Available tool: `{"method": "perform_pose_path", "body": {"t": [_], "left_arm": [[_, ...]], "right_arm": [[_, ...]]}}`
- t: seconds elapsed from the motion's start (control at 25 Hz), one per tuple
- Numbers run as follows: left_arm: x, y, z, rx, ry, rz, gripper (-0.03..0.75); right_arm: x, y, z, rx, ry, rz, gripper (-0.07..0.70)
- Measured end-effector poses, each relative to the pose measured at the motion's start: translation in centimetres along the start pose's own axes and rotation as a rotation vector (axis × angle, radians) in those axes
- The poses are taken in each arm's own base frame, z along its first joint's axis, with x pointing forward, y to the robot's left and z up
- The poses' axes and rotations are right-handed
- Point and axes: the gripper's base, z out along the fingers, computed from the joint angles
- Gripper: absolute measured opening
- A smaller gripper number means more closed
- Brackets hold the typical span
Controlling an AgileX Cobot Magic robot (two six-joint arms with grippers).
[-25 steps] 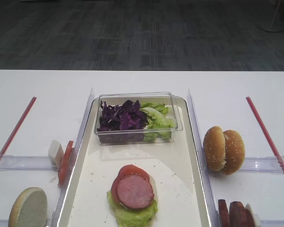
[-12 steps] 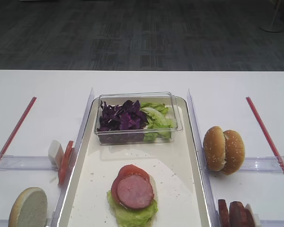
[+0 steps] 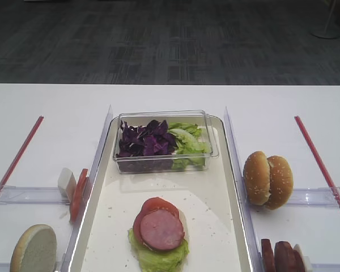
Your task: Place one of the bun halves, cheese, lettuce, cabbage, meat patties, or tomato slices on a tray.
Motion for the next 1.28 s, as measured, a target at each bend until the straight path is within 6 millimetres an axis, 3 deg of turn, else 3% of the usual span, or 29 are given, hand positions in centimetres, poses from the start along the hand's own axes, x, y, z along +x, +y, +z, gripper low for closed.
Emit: {"method": "perform_pose_path", "body": {"t": [0.96, 1.28], "left_arm": [[0.0, 0.0, 0.0, 0.0, 0.0, 0.0, 0.293], [0.0, 0.0, 0.0, 0.0, 0.0, 0.0, 0.293]], "right_arm": [[0.04, 0.13, 0.74, -0.018, -0.024, 0.004, 0.57], [0.04, 0.13, 0.74, -0.018, -0.024, 0.004, 0.519]]}}
